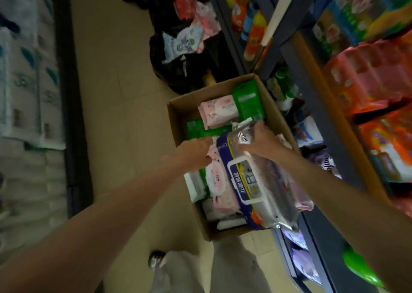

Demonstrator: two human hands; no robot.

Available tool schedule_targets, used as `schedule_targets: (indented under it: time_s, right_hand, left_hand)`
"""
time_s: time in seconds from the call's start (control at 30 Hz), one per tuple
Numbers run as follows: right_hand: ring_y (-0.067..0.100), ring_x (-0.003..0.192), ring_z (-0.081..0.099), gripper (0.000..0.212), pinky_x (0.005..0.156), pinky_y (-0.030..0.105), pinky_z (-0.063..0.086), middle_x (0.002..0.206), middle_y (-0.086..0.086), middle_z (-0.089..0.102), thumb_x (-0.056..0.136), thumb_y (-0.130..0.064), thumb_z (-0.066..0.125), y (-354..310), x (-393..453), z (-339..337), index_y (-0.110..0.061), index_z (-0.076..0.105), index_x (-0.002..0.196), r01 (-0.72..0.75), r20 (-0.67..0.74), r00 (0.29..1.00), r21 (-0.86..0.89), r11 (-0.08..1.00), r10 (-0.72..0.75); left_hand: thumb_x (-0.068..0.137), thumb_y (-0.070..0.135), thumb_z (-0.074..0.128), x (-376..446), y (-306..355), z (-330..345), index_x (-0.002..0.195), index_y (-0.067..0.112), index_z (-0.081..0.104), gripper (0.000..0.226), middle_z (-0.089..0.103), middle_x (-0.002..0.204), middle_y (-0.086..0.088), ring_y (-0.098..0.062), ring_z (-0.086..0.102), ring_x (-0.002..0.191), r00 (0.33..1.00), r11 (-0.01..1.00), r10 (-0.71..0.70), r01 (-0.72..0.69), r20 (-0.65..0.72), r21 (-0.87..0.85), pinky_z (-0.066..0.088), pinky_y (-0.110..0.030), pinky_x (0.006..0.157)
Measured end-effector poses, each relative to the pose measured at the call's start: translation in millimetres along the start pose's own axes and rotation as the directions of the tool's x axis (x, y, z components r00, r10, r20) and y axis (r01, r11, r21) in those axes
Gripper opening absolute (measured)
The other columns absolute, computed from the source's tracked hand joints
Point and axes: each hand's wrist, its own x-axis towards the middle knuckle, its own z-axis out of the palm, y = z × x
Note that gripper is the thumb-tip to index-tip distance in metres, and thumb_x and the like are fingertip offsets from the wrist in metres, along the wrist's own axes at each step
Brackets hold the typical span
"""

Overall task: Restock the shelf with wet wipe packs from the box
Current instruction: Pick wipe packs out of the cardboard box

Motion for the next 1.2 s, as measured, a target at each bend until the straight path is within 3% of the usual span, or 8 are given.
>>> schedule_targets:
  time_s: [0.1, 0.2, 0.37, 0.5, 0.67, 0.93, 1.13, 1.2]
  right_hand:
    - [0.035, 0.131, 0.037, 0.103, 0.104, 0.041, 0.038, 0.143, 0.016, 0.038, 0.071, -0.045, 0.075, -10, 24, 12, 0.000, 0.015, 0.142, -0.094, -0.049, 0.994, 0.033, 0.995, 0.096]
    - [0.036, 0.140, 0.020, 0.089, 0.114, 0.047, 0.019, 0.149, 0.018, 0.025, 0.078, -0.040, 0.069, -31, 34, 16, -0.007, 0.017, 0.143, -0.011, -0.187, 0.980, -0.362, 0.932, -0.061]
    - [0.028, 0.140, 0.018, 0.058, 0.116, 0.050, -0.001, 0.145, 0.012, 0.031, 0.086, -0.026, 0.060, -54, 48, 36, -0.017, 0.035, 0.137, 0.317, 0.085, 0.928, -0.693, 0.648, -0.363]
    - [0.031, 0.130, 0.034, 0.051, 0.111, 0.044, 0.020, 0.138, 0.013, 0.039, 0.085, -0.027, 0.059, -54, 79, 21, -0.018, 0.043, 0.133, 0.301, 0.139, 0.946, -0.708, 0.639, -0.293]
    - [0.025, 0.096, 0.060, 0.048, 0.075, 0.033, 0.054, 0.120, 0.005, 0.050, 0.082, -0.036, 0.067, -56, 85, 13, -0.017, 0.051, 0.123, 0.389, 0.595, 0.803, -0.473, 0.790, -0.038]
    - [0.013, 0.069, 0.053, 0.052, 0.044, 0.021, 0.049, 0.103, 0.000, 0.038, 0.077, -0.027, 0.074, -46, 63, 6, -0.013, 0.050, 0.121, 0.315, 0.478, 0.877, -0.488, 0.814, -0.052]
    - [0.015, 0.060, 0.057, 0.035, 0.040, 0.020, 0.047, 0.090, 0.005, 0.053, 0.083, -0.012, 0.068, -52, 58, -8, -0.011, 0.053, 0.113, 0.145, 0.447, 0.892, -0.427, 0.893, 0.069]
    - [0.023, 0.079, 0.062, 0.033, 0.057, 0.030, 0.054, 0.099, 0.008, 0.057, 0.083, -0.010, 0.067, -58, 54, -14, -0.011, 0.056, 0.114, 0.213, 0.397, 0.918, -0.453, 0.866, -0.018]
  left_hand:
    - [0.095, 0.019, 0.044, 21, -11, 20, 0.132, 0.006, 0.037, 0.040, 0.053, 0.129, -0.016, -0.031, 0.055, 0.111, 0.994, 0.983, -0.100, 0.106, 0.049, -0.148, 0.047, -0.036, 0.088]
    - [0.097, 0.024, 0.042, 45, -11, 37, 0.135, 0.004, 0.036, 0.042, 0.053, 0.128, -0.017, -0.029, 0.058, 0.103, 0.975, 0.912, -0.198, 0.221, 0.102, -0.347, 0.047, -0.033, 0.080]
    - [0.096, 0.035, 0.043, 73, 2, 72, 0.147, 0.007, 0.009, 0.068, 0.039, 0.144, -0.019, -0.032, 0.047, 0.124, 0.906, 0.662, -0.281, 0.421, 0.316, -0.619, 0.043, -0.035, 0.095]
    - [0.092, 0.038, 0.052, 86, -7, 75, 0.145, 0.009, 0.021, 0.069, 0.035, 0.148, -0.013, -0.029, 0.040, 0.132, 0.906, 0.587, -0.272, 0.422, 0.323, -0.691, 0.038, -0.034, 0.102]
    - [0.090, 0.037, 0.056, 93, -7, 78, 0.137, 0.012, 0.035, 0.058, 0.046, 0.138, -0.014, -0.028, 0.050, 0.121, 0.902, 0.490, -0.298, 0.426, 0.313, -0.761, 0.043, -0.031, 0.092]
    - [0.071, 0.036, 0.074, 94, 6, 85, 0.139, 0.017, 0.023, 0.087, 0.024, 0.142, -0.021, -0.039, 0.038, 0.125, 0.838, 0.359, -0.413, 0.510, 0.357, -0.782, 0.042, -0.045, 0.101]
    - [0.072, 0.027, 0.076, 40, -11, 59, 0.100, 0.020, 0.033, 0.052, 0.038, 0.118, -0.009, -0.020, 0.046, 0.099, 0.853, 0.270, -0.515, 0.257, 0.087, -0.928, 0.041, -0.017, 0.058]
    - [0.073, 0.025, 0.075, 25, -27, 32, 0.101, 0.021, 0.035, 0.050, 0.041, 0.124, -0.009, -0.018, 0.048, 0.098, 0.836, 0.238, -0.547, 0.196, 0.036, -0.951, 0.037, -0.012, 0.050]
